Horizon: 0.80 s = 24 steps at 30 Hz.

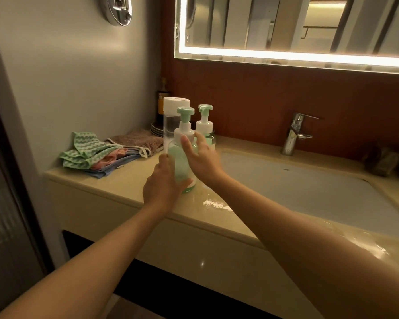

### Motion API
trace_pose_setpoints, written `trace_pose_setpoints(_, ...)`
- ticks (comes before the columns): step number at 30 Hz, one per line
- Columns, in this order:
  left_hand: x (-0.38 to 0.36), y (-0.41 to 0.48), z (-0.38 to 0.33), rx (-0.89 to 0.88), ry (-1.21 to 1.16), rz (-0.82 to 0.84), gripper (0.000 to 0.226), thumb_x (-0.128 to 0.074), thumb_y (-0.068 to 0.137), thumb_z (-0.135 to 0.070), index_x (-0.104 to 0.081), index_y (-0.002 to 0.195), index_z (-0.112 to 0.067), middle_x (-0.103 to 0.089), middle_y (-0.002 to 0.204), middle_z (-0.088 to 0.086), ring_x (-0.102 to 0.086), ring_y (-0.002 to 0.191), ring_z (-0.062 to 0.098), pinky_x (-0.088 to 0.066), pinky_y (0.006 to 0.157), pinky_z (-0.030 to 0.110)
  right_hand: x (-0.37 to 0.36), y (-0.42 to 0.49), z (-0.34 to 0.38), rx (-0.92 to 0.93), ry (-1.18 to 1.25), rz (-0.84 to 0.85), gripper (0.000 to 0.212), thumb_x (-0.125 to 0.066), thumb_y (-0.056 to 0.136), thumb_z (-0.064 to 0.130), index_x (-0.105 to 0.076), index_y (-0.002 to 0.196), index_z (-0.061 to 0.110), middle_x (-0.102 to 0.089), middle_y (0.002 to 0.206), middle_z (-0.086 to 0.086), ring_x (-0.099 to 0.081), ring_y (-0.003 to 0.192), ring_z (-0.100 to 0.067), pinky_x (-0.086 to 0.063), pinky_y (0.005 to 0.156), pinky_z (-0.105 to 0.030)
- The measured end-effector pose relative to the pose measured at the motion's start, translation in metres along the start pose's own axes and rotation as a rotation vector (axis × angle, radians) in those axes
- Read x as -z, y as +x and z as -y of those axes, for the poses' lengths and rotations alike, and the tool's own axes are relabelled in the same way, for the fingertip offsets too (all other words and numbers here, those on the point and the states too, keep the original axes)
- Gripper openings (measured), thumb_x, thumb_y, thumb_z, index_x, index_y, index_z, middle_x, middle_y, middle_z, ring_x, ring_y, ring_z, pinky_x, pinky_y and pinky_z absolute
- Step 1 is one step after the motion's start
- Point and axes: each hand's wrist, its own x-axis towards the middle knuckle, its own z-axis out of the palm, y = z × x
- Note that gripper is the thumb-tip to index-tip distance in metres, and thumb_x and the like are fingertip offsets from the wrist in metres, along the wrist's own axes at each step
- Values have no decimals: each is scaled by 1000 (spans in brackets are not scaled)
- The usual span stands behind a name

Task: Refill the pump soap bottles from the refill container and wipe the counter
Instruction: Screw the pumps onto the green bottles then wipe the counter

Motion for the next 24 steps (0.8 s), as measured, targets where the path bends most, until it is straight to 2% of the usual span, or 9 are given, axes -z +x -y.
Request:
trace_pose_setpoints(4, 0, 10, 14, 66, -41, -14, 82, -73, 74, -39, -25, 136, -14, -53, 125, 12, -56, 107, 32, -46, 79, 41, 4, 1, -6, -2, 12, 77, 63, -25, 95, 53, -24, 146, 16, -36, 147, -8, -31, 136, -26, -27, 110, -47)
trace_pose_setpoints(6, 1, 14, 19, 117, -65, -27, 84, -75, 73, -35, -26, 138, -14, -48, 130, 13, -51, 114, 33, -46, 84, 44, 11, 1, -11, -13, 14, 69, 61, -25, 95, 53, -30, 144, 16, -41, 144, -10, -36, 133, -27, -30, 108, -45)
trace_pose_setpoints(8, 3, 13, 16, 146, -56, -152, 81, -77, 72, -33, -30, 134, -11, -43, 132, 15, -44, 118, 33, -44, 87, 45, 23, 0, -20, -36, 29, 52, 59, -26, 96, 52, -39, 138, 14, -49, 137, -11, -43, 127, -28, -36, 103, -45)
trace_pose_setpoints(10, 3, 7, 5, 51, -60, -345, 69, -76, 73, -32, -38, 125, -6, -45, 124, 18, -45, 110, 33, -43, 84, 41, 37, -6, -34, -45, 40, 36, 55, -28, 96, 49, -48, 131, 11, -56, 129, -11, -50, 120, -26, -41, 98, -41)
trace_pose_setpoints(12, 0, -1, -10, -128, -93, -428, 54, -73, 77, -27, -45, 116, -3, -50, 110, 18, -49, 95, 30, -41, 75, 36, 50, -14, -48, -46, -3, 9, 52, -30, 97, 47, -56, 121, 8, -61, 119, -10, -54, 111, -25, -43, 88, -34)
trace_pose_setpoints(14, -11, -9, -34, -252, -157, -423, 41, -70, 80, -22, -48, 109, -3, -52, 98, 17, -49, 84, 27, -40, 71, 33, 69, -23, -63, -68, -48, -44, 52, -30, 97, 47, -60, 109, 7, -65, 107, -12, -57, 102, -26, -45, 85, -37)
trace_pose_setpoints(18, -47, -26, -95, -300, -324, -353, 35, -66, 83, -25, -49, 107, -5, -53, 90, 10, -50, 79, 22, -46, 69, 35, 123, -45, -91, -115, -78, -155, 48, -32, 97, 45, -61, 103, 7, -67, 95, -11, -61, 91, -25, -49, 82, -40)
trace_pose_setpoints(24, -101, -52, -181, -393, -439, -229, 33, -61, 86, -31, -50, 108, -9, -51, 88, 1, -52, 80, 19, -49, 69, 39, 210, -101, -131, -202, -136, -284, 42, -37, 97, 43, -59, 113, 11, -68, 91, -6, -63, 85, -20, -50, 78, -35)
